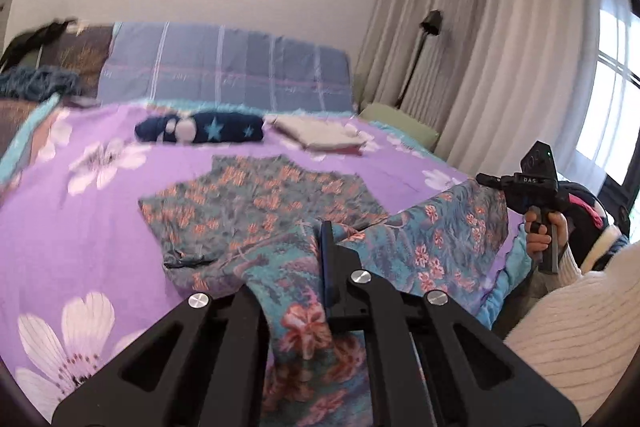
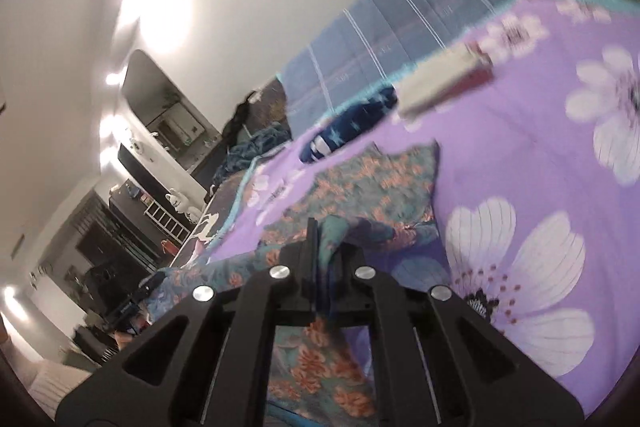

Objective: Fold small clothes

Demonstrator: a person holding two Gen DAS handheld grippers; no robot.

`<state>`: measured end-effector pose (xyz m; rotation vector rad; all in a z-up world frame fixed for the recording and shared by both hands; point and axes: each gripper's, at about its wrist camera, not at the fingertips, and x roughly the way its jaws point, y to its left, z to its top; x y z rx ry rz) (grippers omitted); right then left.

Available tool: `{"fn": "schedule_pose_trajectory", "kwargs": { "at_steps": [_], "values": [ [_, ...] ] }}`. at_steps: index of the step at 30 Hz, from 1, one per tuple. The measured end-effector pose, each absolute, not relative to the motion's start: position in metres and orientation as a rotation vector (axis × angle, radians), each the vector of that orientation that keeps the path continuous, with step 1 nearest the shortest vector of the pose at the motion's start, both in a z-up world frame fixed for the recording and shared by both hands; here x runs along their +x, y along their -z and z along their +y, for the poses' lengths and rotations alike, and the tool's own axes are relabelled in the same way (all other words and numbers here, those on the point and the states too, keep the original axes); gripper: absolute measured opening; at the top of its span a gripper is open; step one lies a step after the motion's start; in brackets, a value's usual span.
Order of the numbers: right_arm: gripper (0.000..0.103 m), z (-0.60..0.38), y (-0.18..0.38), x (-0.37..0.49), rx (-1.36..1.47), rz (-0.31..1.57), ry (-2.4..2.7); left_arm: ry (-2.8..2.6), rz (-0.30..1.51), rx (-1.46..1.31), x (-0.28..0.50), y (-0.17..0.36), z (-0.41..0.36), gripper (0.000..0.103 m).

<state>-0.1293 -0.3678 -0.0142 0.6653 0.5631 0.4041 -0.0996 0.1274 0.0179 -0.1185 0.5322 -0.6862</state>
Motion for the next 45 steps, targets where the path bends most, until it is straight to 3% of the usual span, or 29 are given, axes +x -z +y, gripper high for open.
{"fn": "schedule_pose_trajectory", "kwargs": {
  "at_steps": [11,14,20,23,25,28,31,34,37,38,39,40,45],
  "values": [
    [0.005,-0.356,0.047,0.008,0.637,0.698,-0.347,0.563,0.659,-0.16,0.021,0.012,0.126,0.004],
    [0.013,-0.355,0.069,0.051,0.601,0.759,-0.269,0.505,0.728,-0.141,0.066,0.039,0.117,0.004],
    [0.013,-0.356,0.122,0.073,0.634,0.907,-0.215,0.437,0.913,-0.234,0.108,0.106,0.121,0.005],
    [0.015,-0.364,0.121,0.059,0.633,0.902,-0.222,0.449,0.902,-0.257,0.104,0.104,0.13,0.018],
    [0.015,-0.366,0.116,0.049,0.623,0.892,-0.23,0.436,0.886,-0.267,0.095,0.097,0.136,0.035],
    [0.017,-0.365,0.11,0.037,0.601,0.88,-0.257,0.425,0.866,-0.255,0.082,0.089,0.137,0.04],
    [0.027,-0.359,0.109,0.03,0.548,0.888,-0.255,0.421,0.858,-0.249,0.064,0.087,0.137,0.042],
    [0.035,-0.357,0.113,0.024,0.526,0.906,-0.236,0.379,0.857,-0.246,0.049,0.089,0.141,0.042],
    [0.036,-0.361,0.114,0.02,0.539,0.903,-0.231,0.363,0.851,-0.271,0.039,0.088,0.149,0.041],
    [0.033,-0.361,0.113,0.019,0.54,0.898,-0.231,0.361,0.852,-0.27,0.036,0.087,0.151,0.038],
    [0.018,-0.36,0.11,0.018,0.53,0.891,-0.244,0.361,0.859,-0.262,0.034,0.086,0.151,0.03],
    [0.013,-0.36,0.108,0.017,0.519,0.884,-0.243,0.36,0.868,-0.256,0.032,0.086,0.152,0.021],
    [0.006,-0.357,0.09,0.009,0.514,0.828,-0.272,0.369,0.885,-0.278,0.022,0.085,0.153,0.007]
  ]
}}
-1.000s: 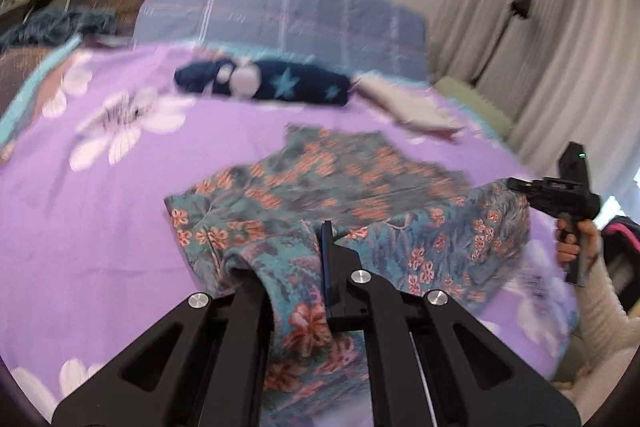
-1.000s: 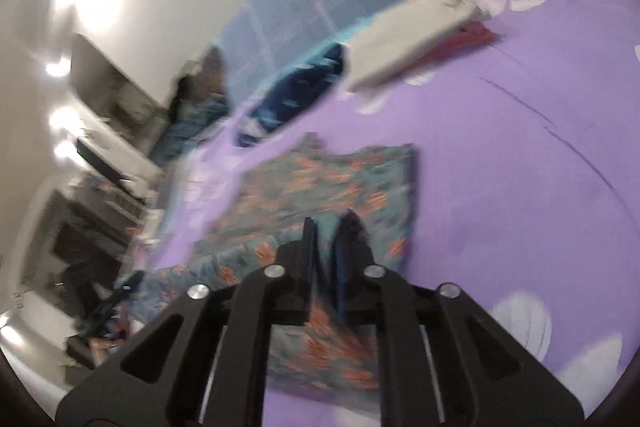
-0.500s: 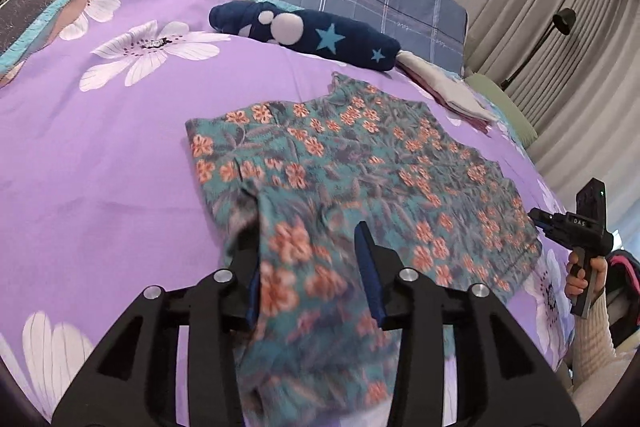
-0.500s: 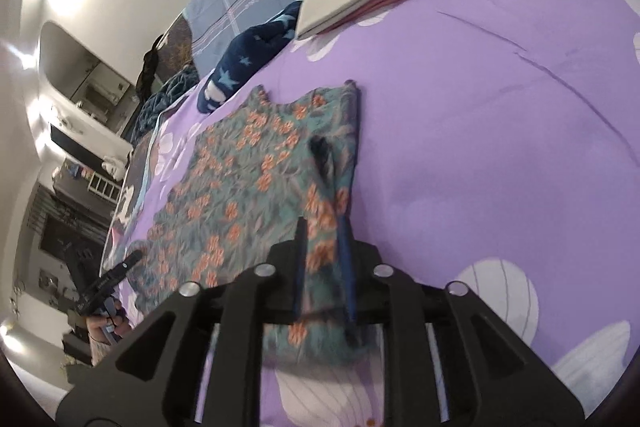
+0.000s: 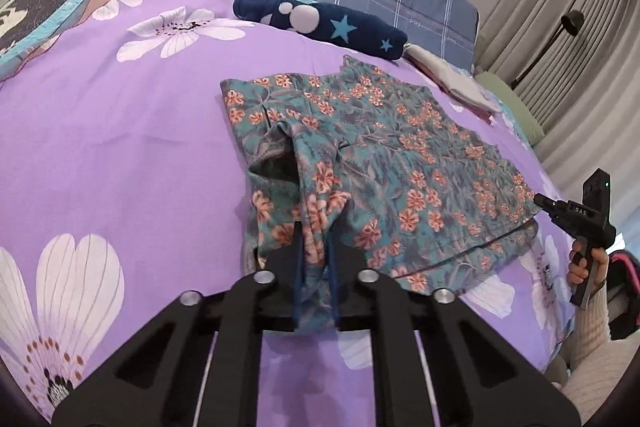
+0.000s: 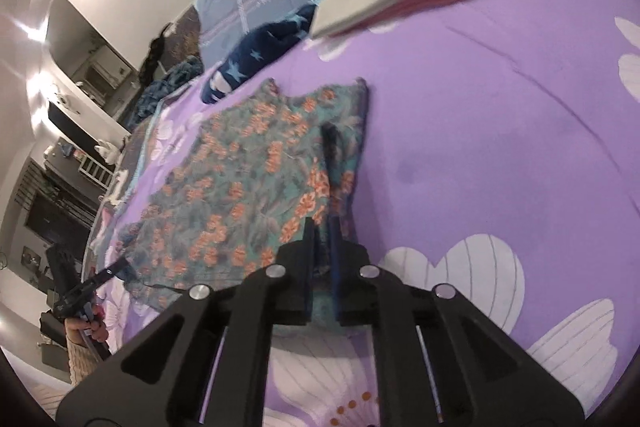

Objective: Fold small clothes

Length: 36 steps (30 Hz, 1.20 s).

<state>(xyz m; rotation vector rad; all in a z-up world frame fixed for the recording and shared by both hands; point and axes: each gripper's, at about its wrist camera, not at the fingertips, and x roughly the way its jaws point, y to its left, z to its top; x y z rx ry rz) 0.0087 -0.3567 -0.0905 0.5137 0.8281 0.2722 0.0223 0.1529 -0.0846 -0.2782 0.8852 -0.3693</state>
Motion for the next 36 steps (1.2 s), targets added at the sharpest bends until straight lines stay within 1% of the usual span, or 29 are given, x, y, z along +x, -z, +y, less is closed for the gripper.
{"fn": "schedule_pose_trajectory", "kwargs": {
  "at_steps": [4,7,11,13,15,17,18,19,21,22,24,25,28,33,36],
  "values": [
    [0.006,-0.357,0.081,0.01,0.572,0.798,-0.315,0.398,0.834,-0.333,0.02,0.069,0.155,0.005],
    [0.006,-0.361,0.07,0.023,0.631,0.768,-0.352,0.415,0.788,-0.325,0.035,0.047,0.152,0.005],
    [0.005,-0.366,0.048,0.065,0.667,0.737,-0.324,0.389,0.725,-0.321,0.079,0.019,0.151,0.005],
    [0.005,-0.367,0.038,0.093,0.628,0.723,-0.275,0.331,0.715,-0.322,0.109,0.016,0.154,0.005],
    [0.005,-0.372,0.04,0.125,0.647,0.743,-0.213,0.291,0.73,-0.349,0.137,0.023,0.158,0.007],
    [0.005,-0.379,0.051,0.152,0.7,0.783,-0.139,0.22,0.768,-0.429,0.171,0.045,0.165,0.027],
    [0.007,-0.383,0.059,0.166,0.723,0.806,-0.104,0.17,0.775,-0.439,0.179,0.051,0.169,0.048],
    [0.008,-0.385,0.065,0.173,0.729,0.826,-0.076,0.115,0.779,-0.445,0.185,0.057,0.171,0.054],
    [0.009,-0.383,0.073,0.179,0.712,0.852,-0.075,0.125,0.789,-0.465,0.189,0.063,0.174,0.055],
    [0.011,-0.38,0.076,0.179,0.691,0.858,-0.097,0.162,0.788,-0.47,0.187,0.065,0.174,0.058],
    [0.033,-0.374,0.08,0.178,0.618,0.873,-0.128,0.202,0.796,-0.394,0.183,0.067,0.169,0.063],
    [0.036,-0.371,0.083,0.179,0.579,0.88,-0.134,0.203,0.813,-0.341,0.184,0.069,0.165,0.064],
    [0.037,-0.367,0.093,0.189,0.563,0.918,-0.168,0.211,0.88,-0.274,0.191,0.08,0.16,0.064],
    [0.042,-0.355,0.107,0.222,0.549,0.979,-0.194,0.206,0.966,-0.244,0.213,0.1,0.152,0.064],
    [0.042,-0.346,0.112,0.234,0.527,0.997,-0.197,0.189,1.002,-0.25,0.229,0.11,0.153,0.064]
  ]
}}
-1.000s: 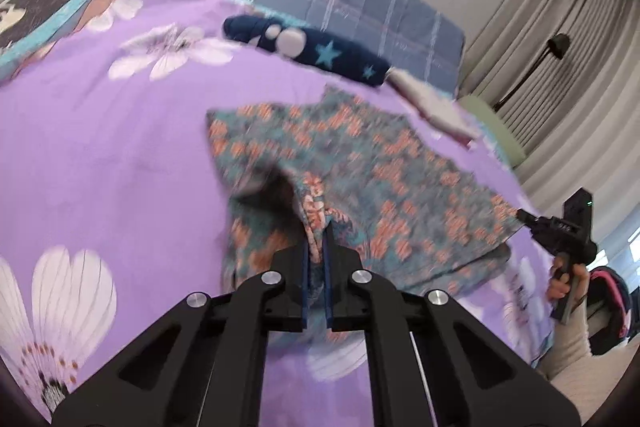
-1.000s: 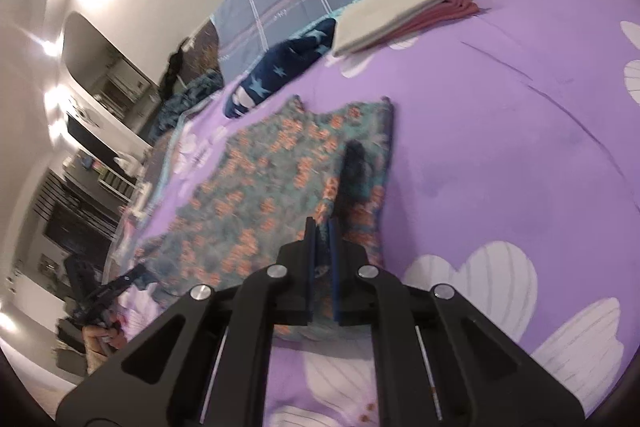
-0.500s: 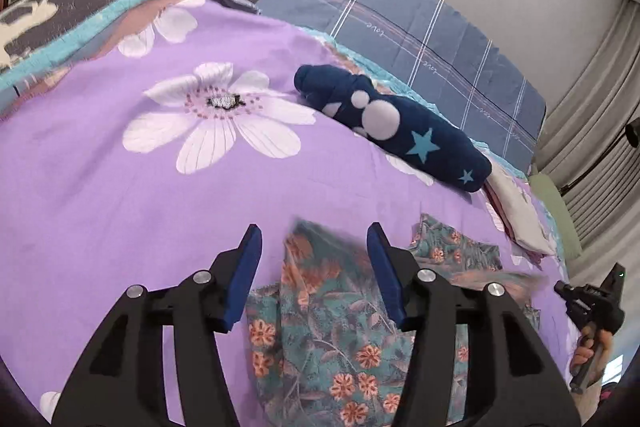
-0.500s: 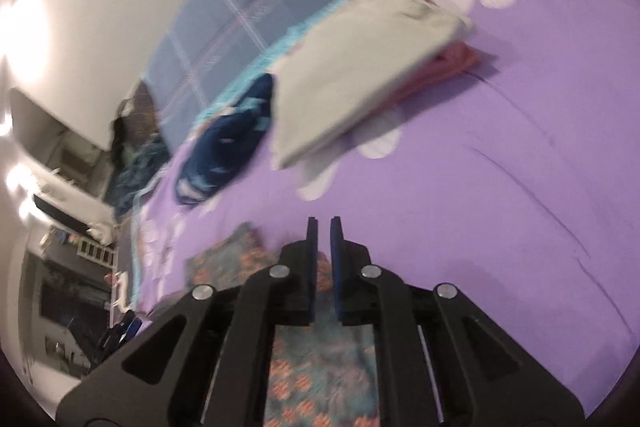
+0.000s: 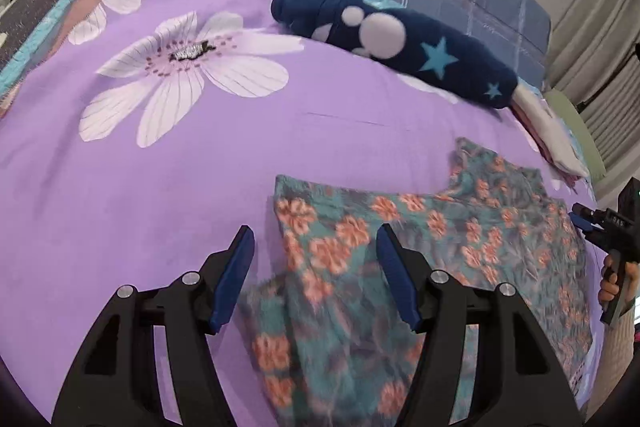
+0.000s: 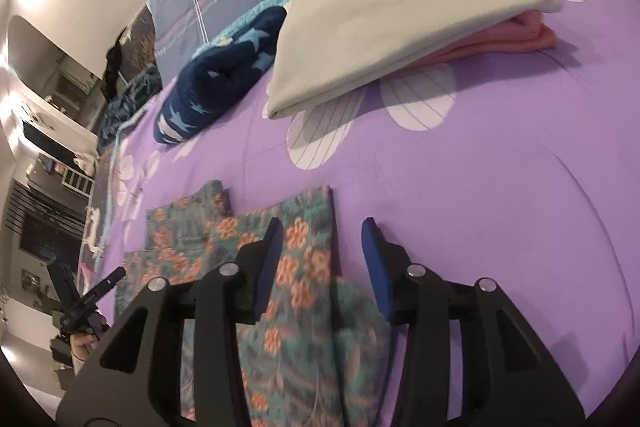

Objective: Fold small clothes

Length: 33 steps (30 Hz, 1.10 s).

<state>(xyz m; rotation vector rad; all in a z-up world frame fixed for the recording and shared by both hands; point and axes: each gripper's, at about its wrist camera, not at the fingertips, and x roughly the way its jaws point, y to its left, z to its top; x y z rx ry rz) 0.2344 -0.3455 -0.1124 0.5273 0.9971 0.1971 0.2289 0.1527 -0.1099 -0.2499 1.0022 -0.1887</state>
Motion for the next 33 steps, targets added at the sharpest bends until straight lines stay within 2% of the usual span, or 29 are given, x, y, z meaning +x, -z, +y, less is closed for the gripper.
{"fn": "schedule_pose_trajectory", "kwargs": {
  "at_steps": [2,3,4,5,6,10,15,19,26,28,33],
  "values": [
    [0.043,-0.342,0.115,0.239,0.519,0.995,-0.212,0.204,0.993,-0.253,0.236,0.11,0.152,0.061],
    [0.038,-0.338,0.116,0.241,0.512,0.989,-0.231,0.217,0.99,-0.255,0.239,0.109,0.151,0.05],
    [0.03,-0.336,0.117,0.243,0.509,0.991,-0.244,0.233,0.992,-0.261,0.242,0.109,0.15,0.032],
    [0.015,-0.334,0.119,0.244,0.506,0.998,-0.239,0.24,1.001,-0.273,0.245,0.11,0.15,0.022],
    [0.011,-0.334,0.119,0.244,0.507,0.998,-0.231,0.258,1.006,-0.296,0.248,0.111,0.15,0.009],
    [0.009,-0.341,0.108,0.231,0.553,0.937,-0.232,0.277,0.899,-0.278,0.233,0.087,0.146,0.009],
    [0.008,-0.356,0.063,0.206,0.583,0.785,-0.272,0.33,0.756,-0.274,0.217,0.036,0.146,0.009],
    [0.008,-0.363,0.044,0.214,0.58,0.729,-0.239,0.3,0.705,-0.204,0.233,0.016,0.135,0.009],
    [0.011,-0.355,0.101,0.259,0.534,0.902,-0.136,0.208,0.904,-0.098,0.281,0.086,0.122,0.011],
    [0.012,-0.355,0.118,0.259,0.542,0.925,-0.139,0.177,0.926,-0.084,0.278,0.101,0.124,0.015],
    [0.012,-0.361,0.115,0.241,0.532,0.91,-0.158,0.177,0.917,-0.058,0.263,0.1,0.134,0.016]
  ]
}}
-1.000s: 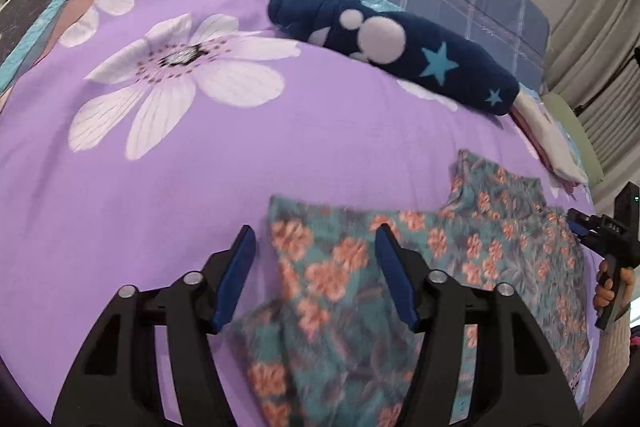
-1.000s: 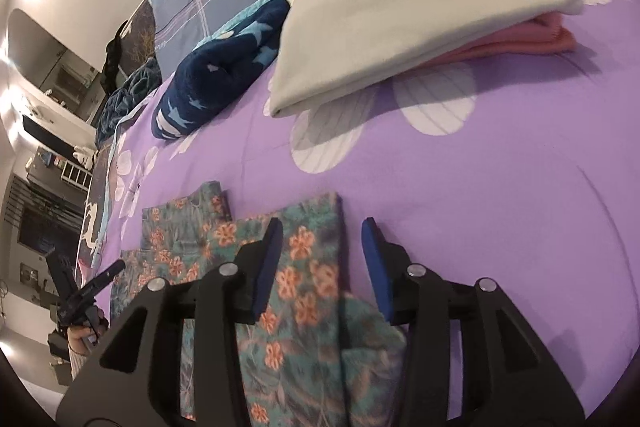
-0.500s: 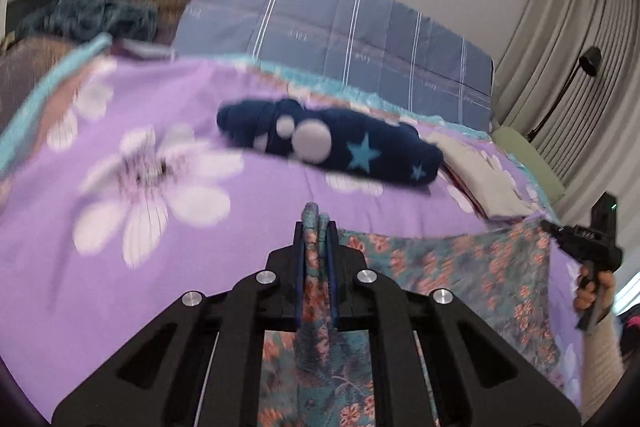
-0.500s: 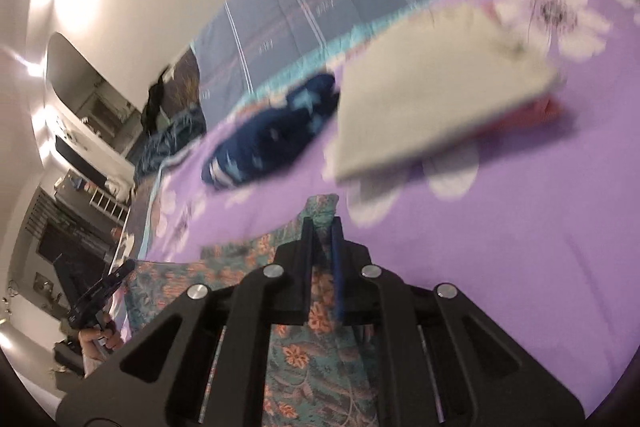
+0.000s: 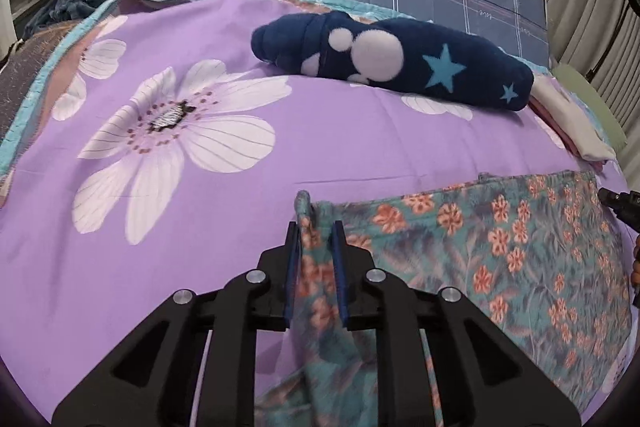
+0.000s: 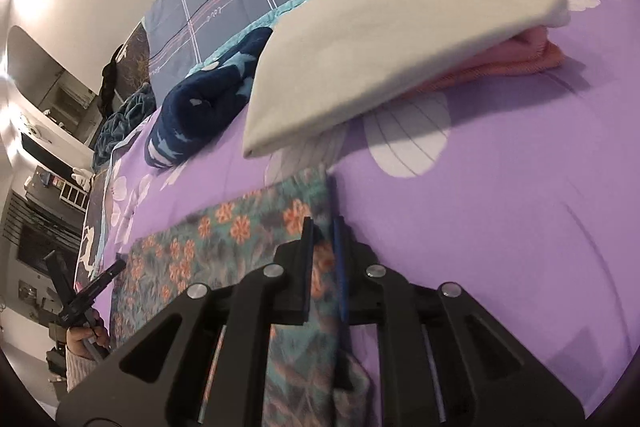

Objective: Fold small clothes

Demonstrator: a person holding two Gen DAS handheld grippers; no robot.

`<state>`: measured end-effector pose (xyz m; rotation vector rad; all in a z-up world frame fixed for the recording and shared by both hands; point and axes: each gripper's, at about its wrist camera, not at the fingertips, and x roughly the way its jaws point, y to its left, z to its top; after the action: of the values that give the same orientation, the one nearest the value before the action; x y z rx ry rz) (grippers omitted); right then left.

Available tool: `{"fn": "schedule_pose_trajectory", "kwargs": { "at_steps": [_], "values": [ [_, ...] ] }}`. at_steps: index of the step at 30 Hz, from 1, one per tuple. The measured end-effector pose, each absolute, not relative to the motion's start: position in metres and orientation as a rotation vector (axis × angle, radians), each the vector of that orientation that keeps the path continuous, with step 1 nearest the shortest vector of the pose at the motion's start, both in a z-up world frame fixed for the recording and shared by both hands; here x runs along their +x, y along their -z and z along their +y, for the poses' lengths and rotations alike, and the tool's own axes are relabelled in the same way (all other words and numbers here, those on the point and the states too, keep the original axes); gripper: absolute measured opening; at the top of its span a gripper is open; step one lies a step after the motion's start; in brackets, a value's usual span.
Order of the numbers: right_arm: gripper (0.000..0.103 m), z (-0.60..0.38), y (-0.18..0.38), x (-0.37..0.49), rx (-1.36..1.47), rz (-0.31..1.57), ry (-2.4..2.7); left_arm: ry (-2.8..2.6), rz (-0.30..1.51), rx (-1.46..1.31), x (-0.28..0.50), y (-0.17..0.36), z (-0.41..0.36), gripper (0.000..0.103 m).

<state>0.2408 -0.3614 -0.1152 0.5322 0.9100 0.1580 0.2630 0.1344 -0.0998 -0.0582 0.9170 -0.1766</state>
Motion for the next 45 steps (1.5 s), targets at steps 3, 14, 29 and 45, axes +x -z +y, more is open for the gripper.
{"fn": "schedule_pose_trajectory", "kwargs": {
  "at_steps": [3,14,29,45],
  "values": [
    [0.018,-0.364,0.109,0.23,0.522,0.905,-0.173,0.203,0.913,-0.105,0.258,0.096,0.143,0.023],
    [0.004,-0.339,0.116,0.261,0.499,0.943,-0.202,0.244,0.948,-0.246,0.273,0.105,0.137,0.003],
    [0.014,-0.332,0.109,0.241,0.385,0.924,-0.094,0.198,0.917,-0.137,0.239,0.096,0.141,0.051],
    [0.033,-0.33,0.115,0.042,0.387,0.876,-0.192,0.336,0.929,-0.18,0.041,0.105,0.15,0.017]
  ]
}}
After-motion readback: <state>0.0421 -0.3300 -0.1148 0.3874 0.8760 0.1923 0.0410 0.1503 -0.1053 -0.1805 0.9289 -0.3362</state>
